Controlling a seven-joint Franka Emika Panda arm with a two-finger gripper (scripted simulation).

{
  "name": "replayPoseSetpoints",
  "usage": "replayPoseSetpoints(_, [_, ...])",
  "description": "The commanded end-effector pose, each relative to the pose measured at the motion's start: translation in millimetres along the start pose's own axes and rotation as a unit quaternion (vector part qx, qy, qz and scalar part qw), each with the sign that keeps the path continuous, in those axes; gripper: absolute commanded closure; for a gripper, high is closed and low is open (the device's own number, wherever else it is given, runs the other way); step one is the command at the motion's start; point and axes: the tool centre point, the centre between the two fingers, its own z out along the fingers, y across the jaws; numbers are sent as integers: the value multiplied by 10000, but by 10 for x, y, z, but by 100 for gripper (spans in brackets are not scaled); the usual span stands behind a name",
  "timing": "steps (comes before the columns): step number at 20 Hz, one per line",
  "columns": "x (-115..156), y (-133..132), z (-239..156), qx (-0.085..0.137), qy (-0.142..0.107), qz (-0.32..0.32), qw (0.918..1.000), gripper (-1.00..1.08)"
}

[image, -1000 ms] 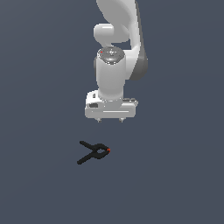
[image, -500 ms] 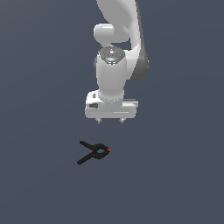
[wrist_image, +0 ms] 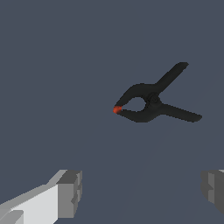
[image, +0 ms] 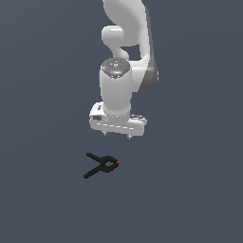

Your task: Pick up the object and move it to a goal position.

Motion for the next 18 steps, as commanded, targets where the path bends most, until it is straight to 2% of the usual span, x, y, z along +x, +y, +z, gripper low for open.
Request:
replayPoseSetpoints(1, [45, 33, 52, 11, -20, 346, 9994, -92])
replayPoseSetpoints(5, [125, 92, 147, 24, -56, 980, 9952, -92])
replayPoseSetpoints(9, [204, 152, 245, 30, -89, 1612, 9869, -92])
replayPoseSetpoints(13, [278, 213, 344, 29, -119, 2233, 9747, -92])
replayPoseSetpoints(18, [367, 289, 469, 18, -151, 2989, 9542, -92])
